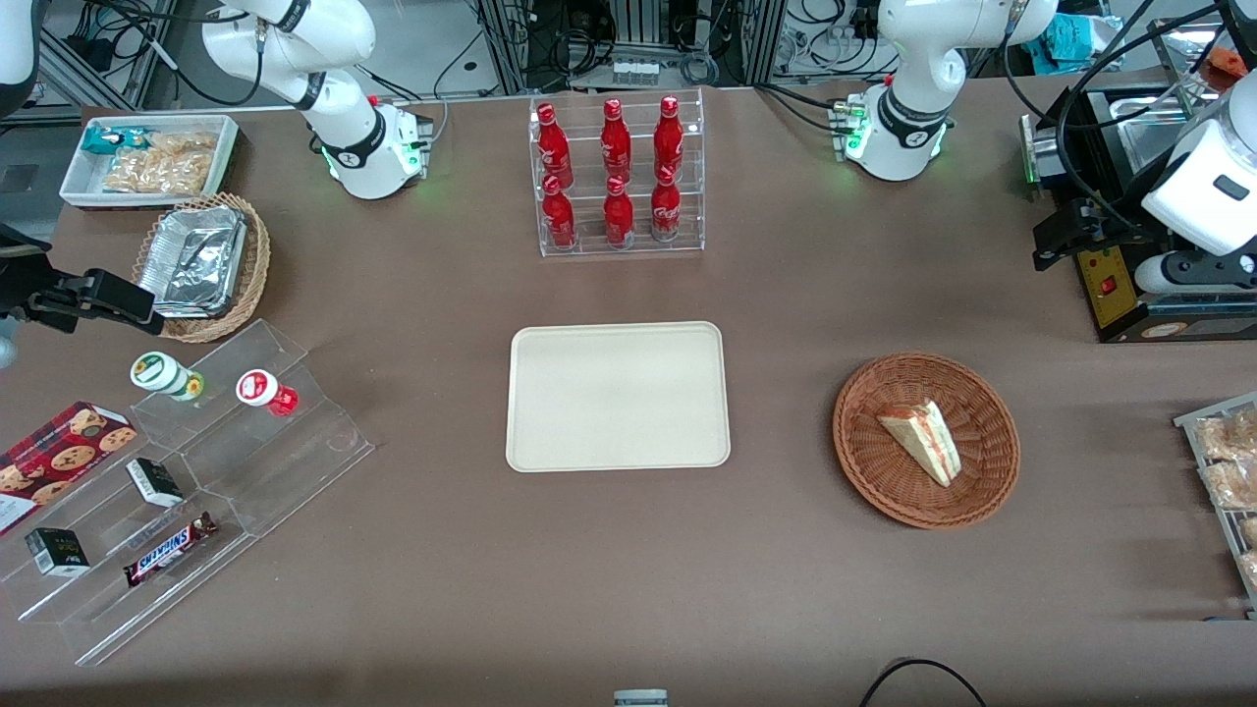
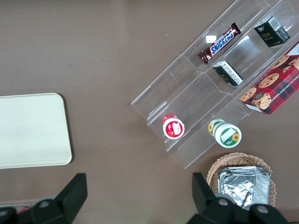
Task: Place sandwich from basket to tray
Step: 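Move the left gripper down over the sandwich in the wicker basket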
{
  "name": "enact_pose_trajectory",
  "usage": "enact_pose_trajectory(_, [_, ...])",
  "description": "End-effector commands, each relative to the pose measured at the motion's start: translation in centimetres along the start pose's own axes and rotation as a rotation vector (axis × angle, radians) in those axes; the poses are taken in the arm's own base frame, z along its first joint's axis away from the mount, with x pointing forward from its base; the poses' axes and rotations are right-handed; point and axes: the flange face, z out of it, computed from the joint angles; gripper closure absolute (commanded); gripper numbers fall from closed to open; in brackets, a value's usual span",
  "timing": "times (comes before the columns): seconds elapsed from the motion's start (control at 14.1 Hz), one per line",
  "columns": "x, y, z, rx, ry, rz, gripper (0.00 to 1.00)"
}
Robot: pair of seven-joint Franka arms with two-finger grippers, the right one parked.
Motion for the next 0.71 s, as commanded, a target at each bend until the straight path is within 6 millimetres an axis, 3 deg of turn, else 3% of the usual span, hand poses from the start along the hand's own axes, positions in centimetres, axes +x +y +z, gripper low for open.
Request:
enact_pose_trajectory(0.0, [0.2,-0.3,-0.5,-0.013,0.009,0.01,0.0])
enact_pose_trajectory(0.21, [0.3,-0.3,-0.5,-0.013,0.009,0.005,0.0])
enact_pose_trajectory(0.35, [0.8,-0.6,0.5,-0.013,-0.011,-0.012,0.0])
enact_pose_trajectory(0.57, [3.8,-0.4,5.1,-0.01,-0.084,-0.087,0.0])
enact_pose_trajectory(0.64, [4.8,-0.4,7.5,-0.004,-0.125,-0.145,0.0])
